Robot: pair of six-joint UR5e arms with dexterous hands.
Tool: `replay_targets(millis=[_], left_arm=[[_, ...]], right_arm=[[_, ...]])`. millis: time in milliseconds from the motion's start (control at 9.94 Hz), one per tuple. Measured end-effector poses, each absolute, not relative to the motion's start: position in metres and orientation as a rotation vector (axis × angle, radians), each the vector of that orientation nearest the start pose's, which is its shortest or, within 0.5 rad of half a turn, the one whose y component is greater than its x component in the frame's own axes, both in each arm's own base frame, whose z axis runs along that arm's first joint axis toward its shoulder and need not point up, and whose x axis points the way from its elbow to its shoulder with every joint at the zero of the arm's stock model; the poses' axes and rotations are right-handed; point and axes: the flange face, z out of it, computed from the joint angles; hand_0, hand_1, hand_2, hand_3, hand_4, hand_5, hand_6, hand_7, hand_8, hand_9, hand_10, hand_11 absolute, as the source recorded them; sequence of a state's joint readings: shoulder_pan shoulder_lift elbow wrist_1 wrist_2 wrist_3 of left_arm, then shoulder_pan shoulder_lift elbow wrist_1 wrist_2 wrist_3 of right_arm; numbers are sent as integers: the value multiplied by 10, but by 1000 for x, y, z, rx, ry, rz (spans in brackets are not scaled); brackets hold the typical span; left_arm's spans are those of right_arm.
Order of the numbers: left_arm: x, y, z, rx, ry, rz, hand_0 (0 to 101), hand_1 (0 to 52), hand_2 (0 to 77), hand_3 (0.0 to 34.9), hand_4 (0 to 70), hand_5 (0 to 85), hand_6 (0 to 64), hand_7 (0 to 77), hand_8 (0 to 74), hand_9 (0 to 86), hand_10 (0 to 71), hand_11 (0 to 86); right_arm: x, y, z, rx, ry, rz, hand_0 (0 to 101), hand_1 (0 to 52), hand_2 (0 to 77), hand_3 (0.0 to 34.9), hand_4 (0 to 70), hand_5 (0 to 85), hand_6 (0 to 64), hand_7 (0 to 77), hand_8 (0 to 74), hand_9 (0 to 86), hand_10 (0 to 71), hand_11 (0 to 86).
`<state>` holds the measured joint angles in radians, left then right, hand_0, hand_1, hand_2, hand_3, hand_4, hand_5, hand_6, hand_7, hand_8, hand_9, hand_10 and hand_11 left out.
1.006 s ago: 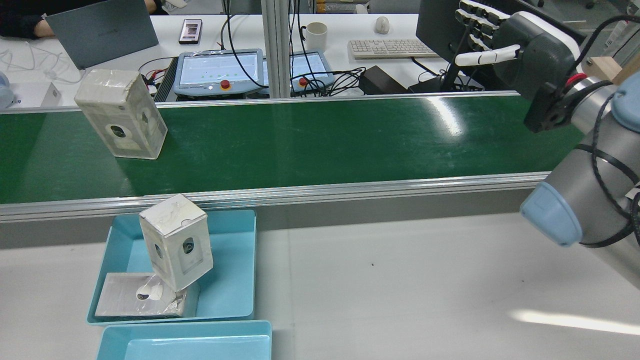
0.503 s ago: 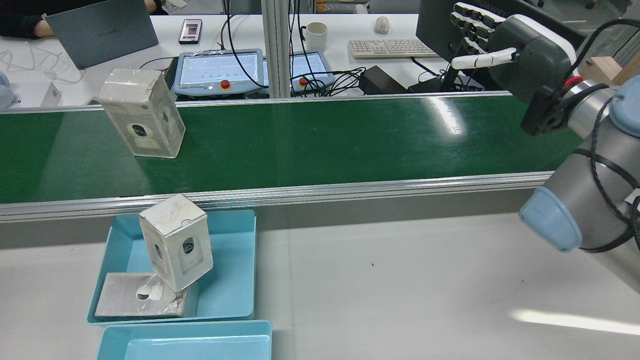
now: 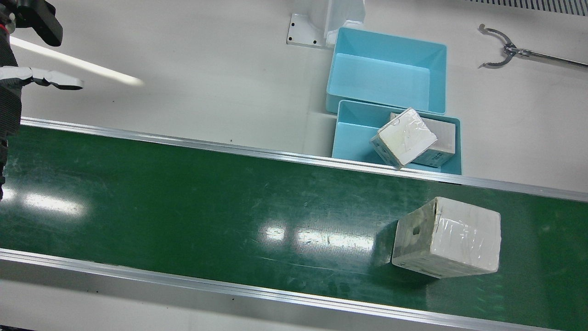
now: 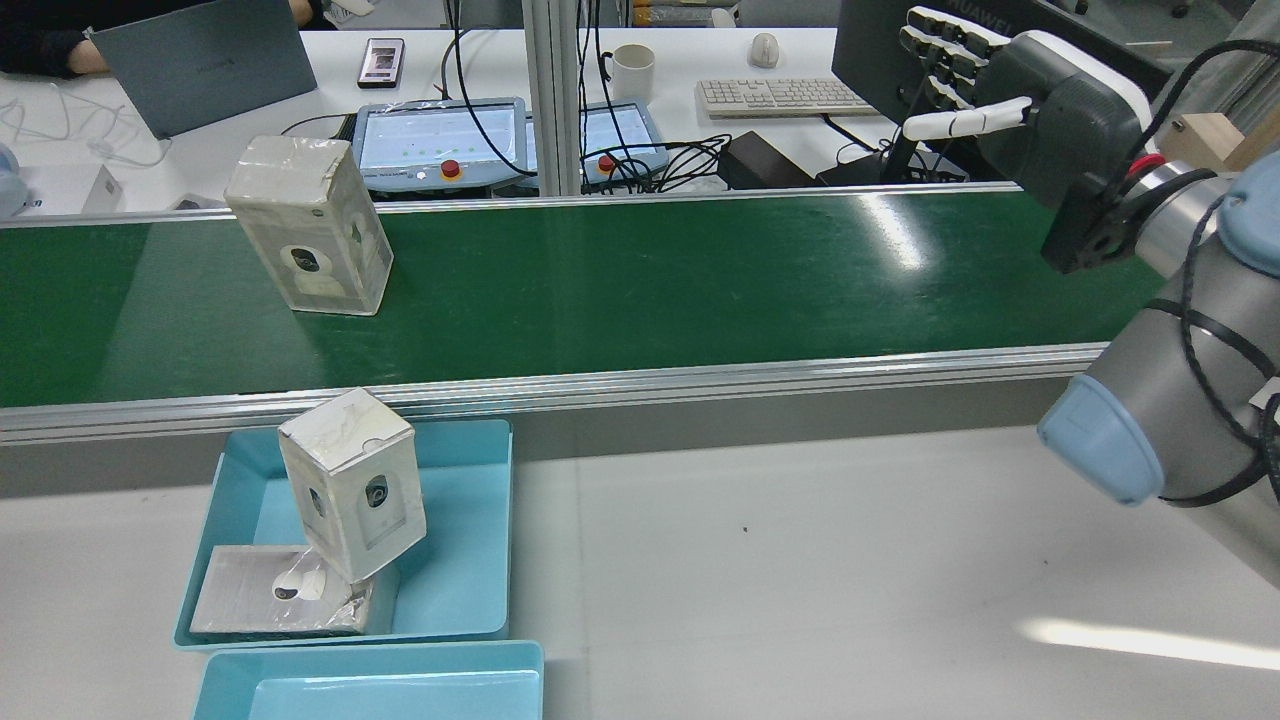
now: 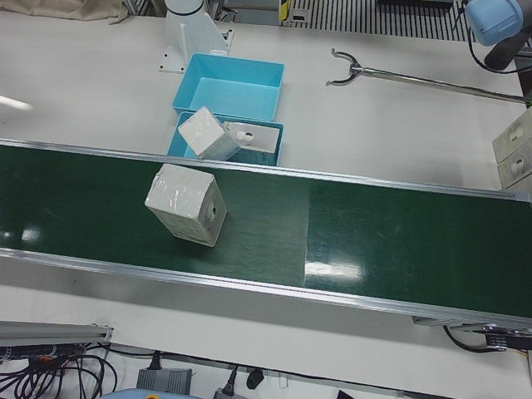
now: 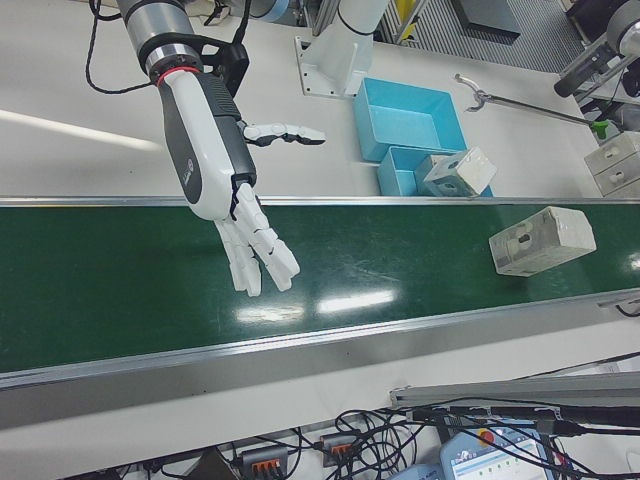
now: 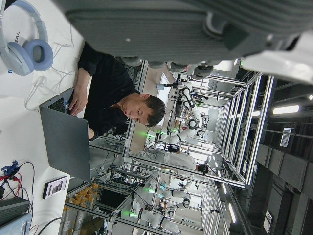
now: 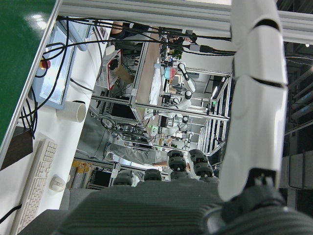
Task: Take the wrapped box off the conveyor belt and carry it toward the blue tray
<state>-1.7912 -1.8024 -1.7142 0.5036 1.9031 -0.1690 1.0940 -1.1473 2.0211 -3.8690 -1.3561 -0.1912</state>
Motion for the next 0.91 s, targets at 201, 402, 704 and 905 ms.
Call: replay_targets(millis=[201, 402, 704, 905], left_arm=[[-217, -508, 543, -345, 2104, -2405, 0, 0, 5, 0, 0, 11, 0, 0, 0, 0, 5, 0], [-217, -508, 543, -345, 2104, -2405, 0, 0, 11, 0, 0, 11, 0, 0, 0, 0, 0, 0], [-217, -508, 543, -345, 2104, -2405, 0, 0, 5, 0, 0, 11, 0, 0, 0, 0, 0, 0], [-217, -508, 543, -345, 2104, -2405, 0, 0, 5, 0, 0, 11, 0, 0, 0, 0, 0, 0]], right_arm=[[-110, -548, 334, 137, 2598, -2209, 470, 142, 136, 53, 27, 87, 0, 0, 0, 16, 5, 16], [-110, -548, 334, 143, 2596, -2209, 468, 131, 125, 53, 27, 93, 0, 16, 0, 16, 5, 11], [-113, -547, 334, 151, 2598, -2209, 469, 131, 125, 54, 38, 93, 0, 16, 0, 16, 5, 11], [-114, -547, 334, 158, 2597, -2207, 468, 131, 125, 54, 38, 93, 0, 16, 0, 16, 5, 11]])
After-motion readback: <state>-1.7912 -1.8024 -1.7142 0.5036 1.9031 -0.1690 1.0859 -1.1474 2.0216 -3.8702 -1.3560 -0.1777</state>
